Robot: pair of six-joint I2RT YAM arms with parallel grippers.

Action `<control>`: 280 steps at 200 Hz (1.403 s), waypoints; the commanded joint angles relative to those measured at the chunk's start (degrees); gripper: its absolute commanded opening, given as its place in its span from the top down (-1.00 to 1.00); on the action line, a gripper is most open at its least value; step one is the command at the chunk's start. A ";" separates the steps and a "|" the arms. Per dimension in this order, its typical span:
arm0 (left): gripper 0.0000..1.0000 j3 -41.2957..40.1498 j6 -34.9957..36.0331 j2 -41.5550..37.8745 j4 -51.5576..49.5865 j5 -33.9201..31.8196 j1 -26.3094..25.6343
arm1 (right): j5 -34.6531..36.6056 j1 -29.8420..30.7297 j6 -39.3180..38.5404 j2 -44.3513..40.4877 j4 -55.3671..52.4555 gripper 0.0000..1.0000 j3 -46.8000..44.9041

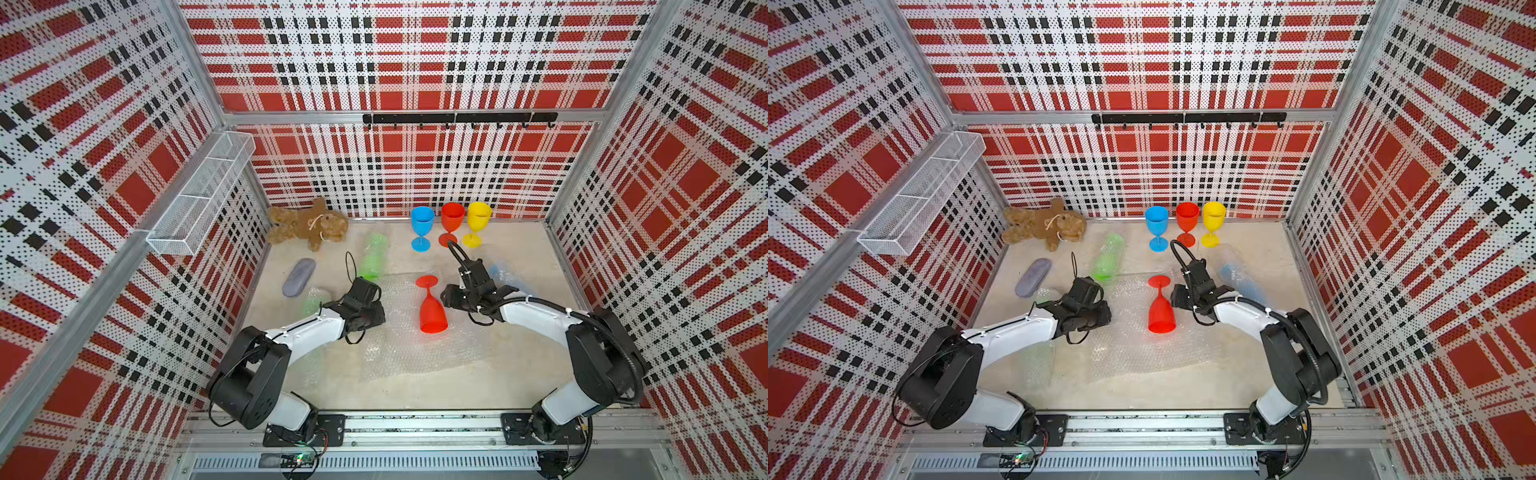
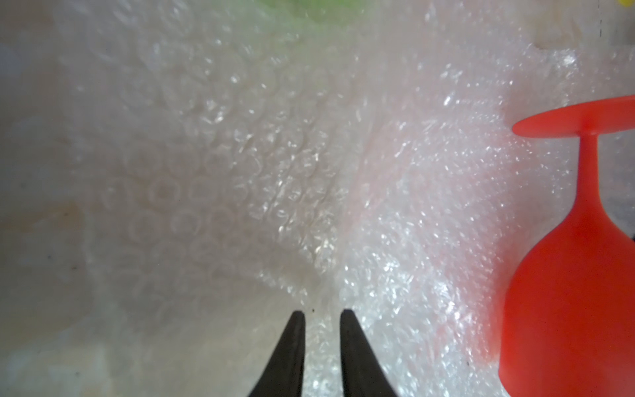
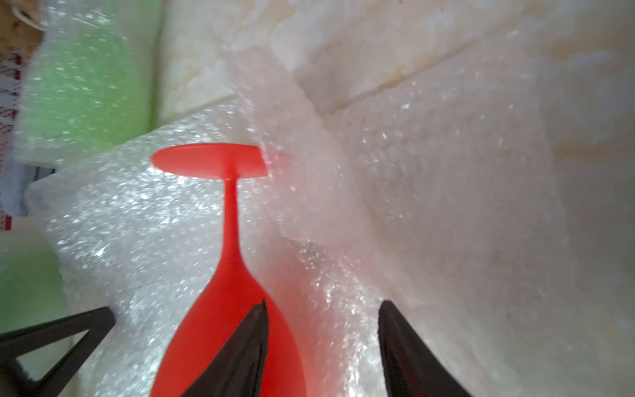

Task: Unpack wine glasses from bubble wrap
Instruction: Pick up the wine glass from the bubble wrap.

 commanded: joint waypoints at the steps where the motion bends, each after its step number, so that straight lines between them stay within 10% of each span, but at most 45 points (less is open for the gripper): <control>1: 0.52 2.09 1.15 -4.24 -1.24 -2.46 0.35 | 0.10 -0.10 -4.91 -4.26 -3.69 -0.28 2.23; 23: 0.46 3.54 2.95 -7.85 -2.10 -3.79 0.53 | -4.86 1.09 -9.93 -2.91 -9.53 -0.69 7.43; 101: 0.42 4.43 7.04 -11.86 -0.19 -4.52 2.58 | -1.65 9.39 -8.33 11.84 -32.47 -1.00 23.62; 164: 0.46 2.10 7.60 -15.42 2.14 -0.55 7.27 | -0.03 10.89 -2.25 21.83 -34.56 -1.00 27.87; 235: 0.46 1.91 7.62 -16.46 2.15 -1.63 7.57 | -1.27 10.80 -6.30 16.71 -33.32 -0.53 28.77; 280: 0.05 3.50 10.46 -17.15 2.13 -5.69 4.66 | -5.70 10.89 -18.35 8.73 -30.34 -0.55 25.58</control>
